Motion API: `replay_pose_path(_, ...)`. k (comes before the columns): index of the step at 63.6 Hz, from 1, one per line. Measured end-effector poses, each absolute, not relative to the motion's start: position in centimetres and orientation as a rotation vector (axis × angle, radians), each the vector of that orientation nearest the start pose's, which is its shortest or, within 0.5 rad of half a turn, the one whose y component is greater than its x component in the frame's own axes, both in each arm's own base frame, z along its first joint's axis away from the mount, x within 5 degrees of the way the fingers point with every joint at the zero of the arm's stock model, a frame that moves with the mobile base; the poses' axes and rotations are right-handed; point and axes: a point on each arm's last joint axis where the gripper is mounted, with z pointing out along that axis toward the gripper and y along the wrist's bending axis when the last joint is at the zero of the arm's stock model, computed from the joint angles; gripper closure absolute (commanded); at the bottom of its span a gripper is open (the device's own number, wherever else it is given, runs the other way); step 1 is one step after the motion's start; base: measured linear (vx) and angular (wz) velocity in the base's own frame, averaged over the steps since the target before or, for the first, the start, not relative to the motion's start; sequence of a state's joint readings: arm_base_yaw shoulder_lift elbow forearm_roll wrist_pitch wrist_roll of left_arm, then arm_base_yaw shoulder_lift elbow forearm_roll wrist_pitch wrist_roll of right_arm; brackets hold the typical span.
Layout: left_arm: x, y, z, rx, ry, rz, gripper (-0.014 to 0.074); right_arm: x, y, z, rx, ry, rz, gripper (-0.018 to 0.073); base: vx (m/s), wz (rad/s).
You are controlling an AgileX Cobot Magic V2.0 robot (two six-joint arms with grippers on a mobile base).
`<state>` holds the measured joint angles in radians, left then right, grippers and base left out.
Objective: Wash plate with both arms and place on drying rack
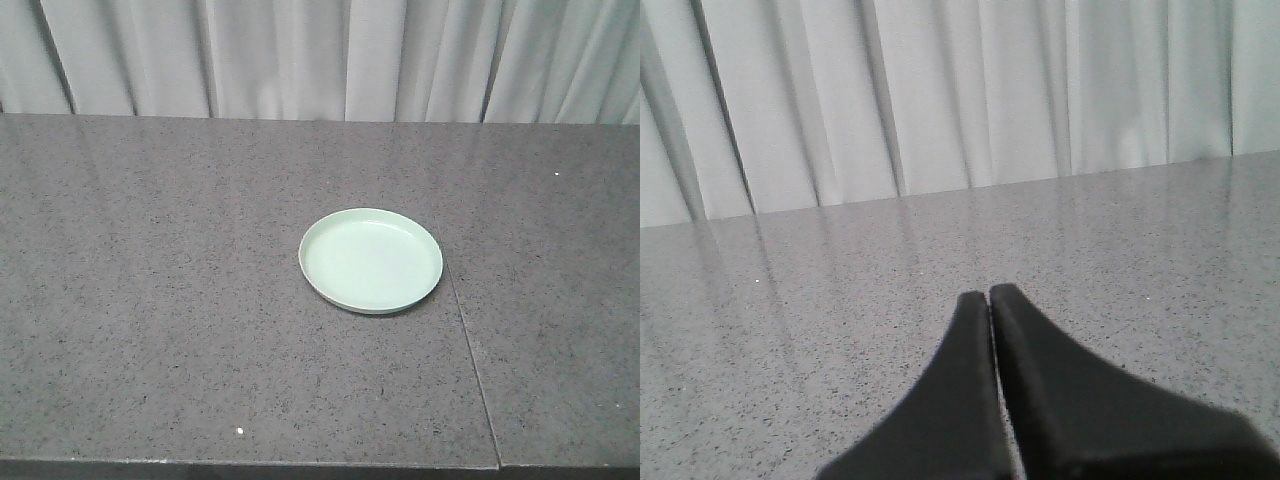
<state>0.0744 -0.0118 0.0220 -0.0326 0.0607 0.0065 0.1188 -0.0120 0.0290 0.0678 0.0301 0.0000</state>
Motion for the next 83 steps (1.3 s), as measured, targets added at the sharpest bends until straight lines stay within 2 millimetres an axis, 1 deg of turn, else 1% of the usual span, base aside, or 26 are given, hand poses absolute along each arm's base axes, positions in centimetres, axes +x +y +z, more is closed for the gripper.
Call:
replay_pose_path(70,5.63,0.40,20.09,-0.076,1.553,0.037,0.0603,5.63,0.69,20.13,-0.041,1.532,0.150,0.0564,0.00,0.00)
replay_pose_path(83,5.63,0.40,20.09,-0.076,1.553,0.037,0.0603,5.62,0.68,20.30,0.006,1.516,0.199,0.0564,0.00,0.00)
